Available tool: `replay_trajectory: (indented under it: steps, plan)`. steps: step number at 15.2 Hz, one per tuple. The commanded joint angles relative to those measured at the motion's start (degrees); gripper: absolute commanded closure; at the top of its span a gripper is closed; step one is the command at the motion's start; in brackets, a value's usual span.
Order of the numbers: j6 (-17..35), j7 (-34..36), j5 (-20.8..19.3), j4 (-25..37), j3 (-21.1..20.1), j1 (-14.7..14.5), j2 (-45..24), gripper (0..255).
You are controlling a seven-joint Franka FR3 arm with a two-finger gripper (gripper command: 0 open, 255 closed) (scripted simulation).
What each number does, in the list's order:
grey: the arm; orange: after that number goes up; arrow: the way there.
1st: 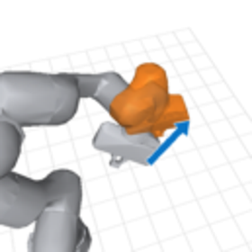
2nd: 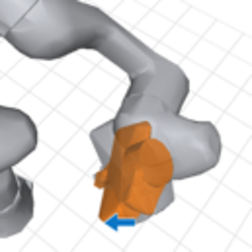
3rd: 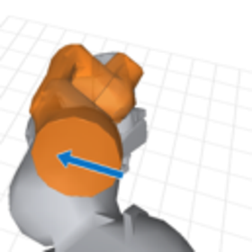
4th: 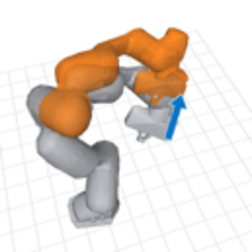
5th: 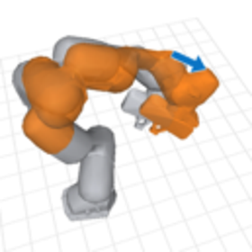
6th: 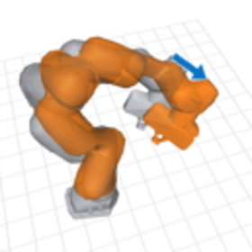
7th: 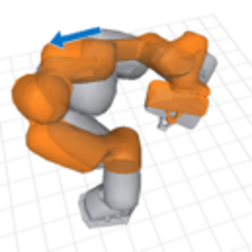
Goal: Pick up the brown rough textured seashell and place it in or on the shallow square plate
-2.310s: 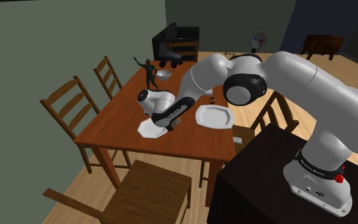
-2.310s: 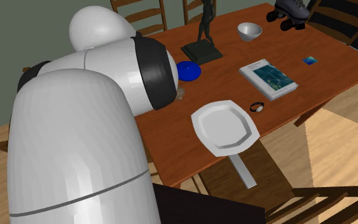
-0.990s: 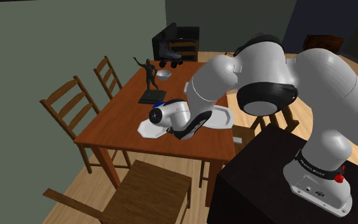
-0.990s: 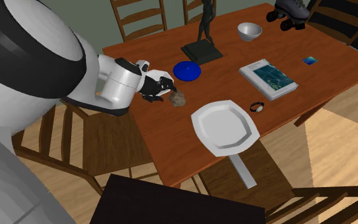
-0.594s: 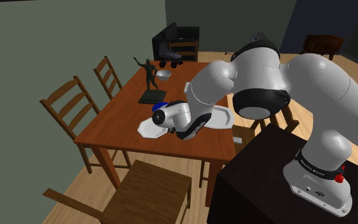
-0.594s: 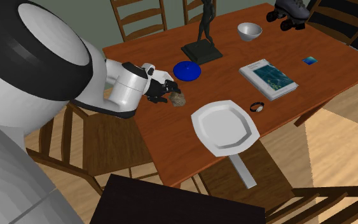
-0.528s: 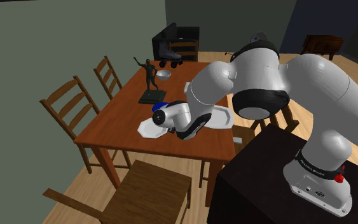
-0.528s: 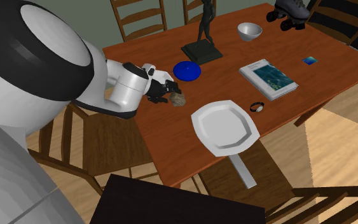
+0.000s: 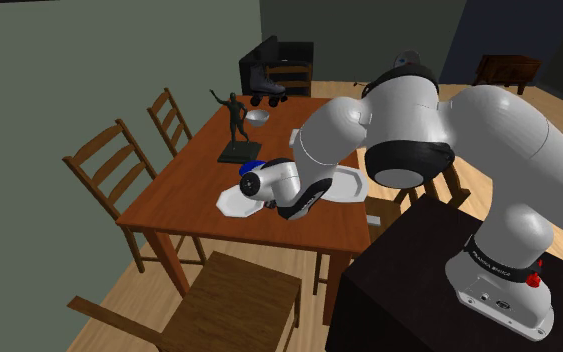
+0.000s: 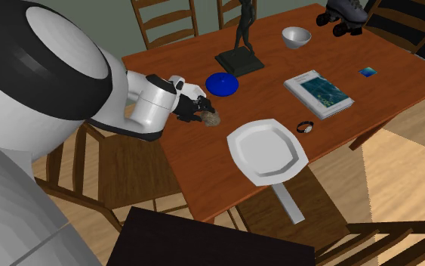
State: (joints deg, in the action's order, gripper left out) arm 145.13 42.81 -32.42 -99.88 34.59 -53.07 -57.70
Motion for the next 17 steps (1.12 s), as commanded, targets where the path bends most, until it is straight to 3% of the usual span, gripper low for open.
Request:
replay_trajectory:
  steps: [1,8,17]
  plan:
    - [0.01,0.00,0.00,-0.05,-0.01,0.02,-0.04,255]
    - [0.00,0.00,0.01,-0.01,-0.02,0.03,-0.07,255]
    - [-2.10,-2.36,-0.76,-3.27,1.39,-1.43,6.17,255]
